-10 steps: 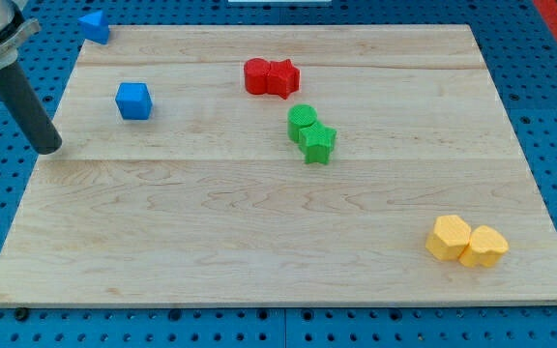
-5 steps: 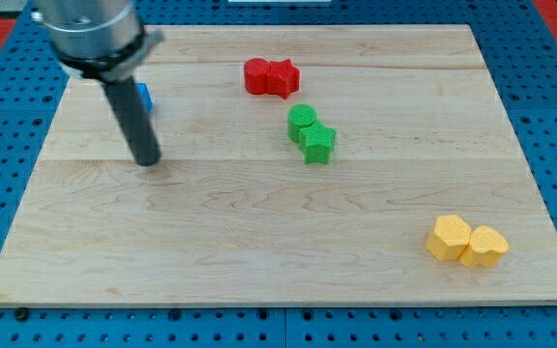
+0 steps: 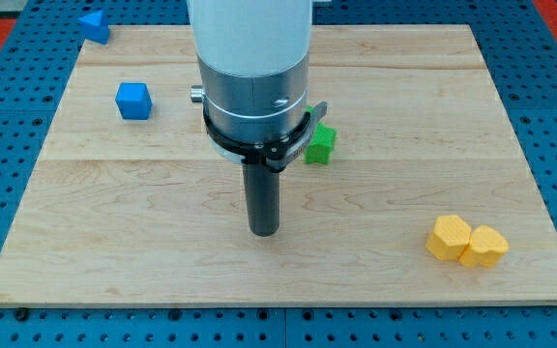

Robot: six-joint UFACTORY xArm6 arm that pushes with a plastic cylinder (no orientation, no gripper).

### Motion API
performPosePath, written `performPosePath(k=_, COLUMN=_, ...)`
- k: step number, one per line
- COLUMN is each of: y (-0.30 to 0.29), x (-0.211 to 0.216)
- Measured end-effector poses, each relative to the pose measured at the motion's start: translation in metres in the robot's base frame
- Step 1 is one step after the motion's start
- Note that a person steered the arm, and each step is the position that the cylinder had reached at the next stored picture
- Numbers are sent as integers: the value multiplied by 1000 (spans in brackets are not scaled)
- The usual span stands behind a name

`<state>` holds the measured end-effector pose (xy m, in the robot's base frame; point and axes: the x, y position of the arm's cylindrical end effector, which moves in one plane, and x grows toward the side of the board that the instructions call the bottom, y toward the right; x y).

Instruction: Move your arm to the bottom center

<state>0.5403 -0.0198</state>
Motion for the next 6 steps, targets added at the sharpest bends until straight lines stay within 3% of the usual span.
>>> performPosePath(k=5, y=-7, x=9)
performPosePath(k=6, y=-61, x=9)
